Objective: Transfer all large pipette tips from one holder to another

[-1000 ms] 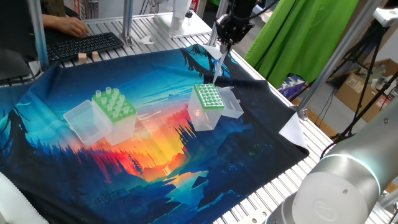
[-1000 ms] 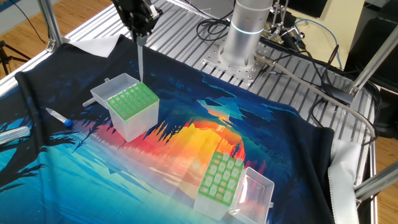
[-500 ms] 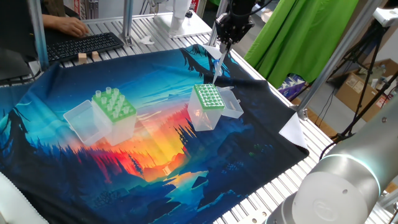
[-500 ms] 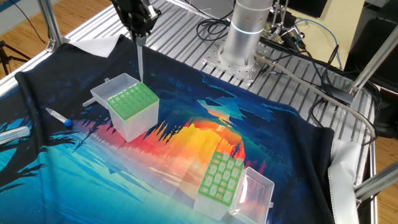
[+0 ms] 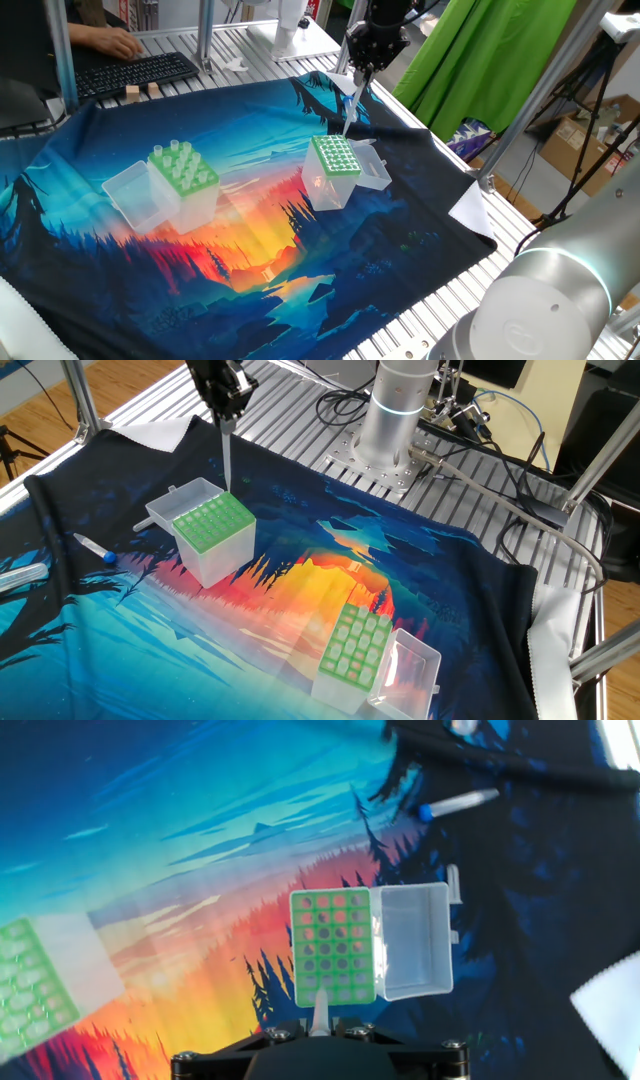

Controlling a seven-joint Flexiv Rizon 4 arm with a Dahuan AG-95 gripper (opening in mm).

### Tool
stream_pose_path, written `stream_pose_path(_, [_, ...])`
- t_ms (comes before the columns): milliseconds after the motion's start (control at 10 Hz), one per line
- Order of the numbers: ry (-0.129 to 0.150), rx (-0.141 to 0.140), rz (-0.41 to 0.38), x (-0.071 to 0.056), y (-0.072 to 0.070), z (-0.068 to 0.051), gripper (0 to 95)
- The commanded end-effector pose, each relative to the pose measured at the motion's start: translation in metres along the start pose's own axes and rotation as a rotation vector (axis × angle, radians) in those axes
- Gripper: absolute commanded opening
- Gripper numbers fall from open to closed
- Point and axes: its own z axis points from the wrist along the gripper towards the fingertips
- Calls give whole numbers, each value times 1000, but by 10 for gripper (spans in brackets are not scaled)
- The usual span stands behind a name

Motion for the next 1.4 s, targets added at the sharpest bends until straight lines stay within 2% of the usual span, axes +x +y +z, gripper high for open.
stream_pose_path(100, [-2,0,76,-1,0,0,0])
stream_pose_path(300, [3,3,121,-1,0,0,0])
stream_pose_path(400, [11,-4,134,-1,0,0,0])
stream_pose_path(600, [32,3,138,-1,0,0,0])
stream_pose_path(800, [39,4,119,7,-3,-14,0])
stream_pose_path(1000, [46,4,95,15,-12,-20,0])
stream_pose_path(1100, [46,0,73,20,-22,-21,0])
stream_pose_path(1400, [15,-15,18,23,-50,-11,0])
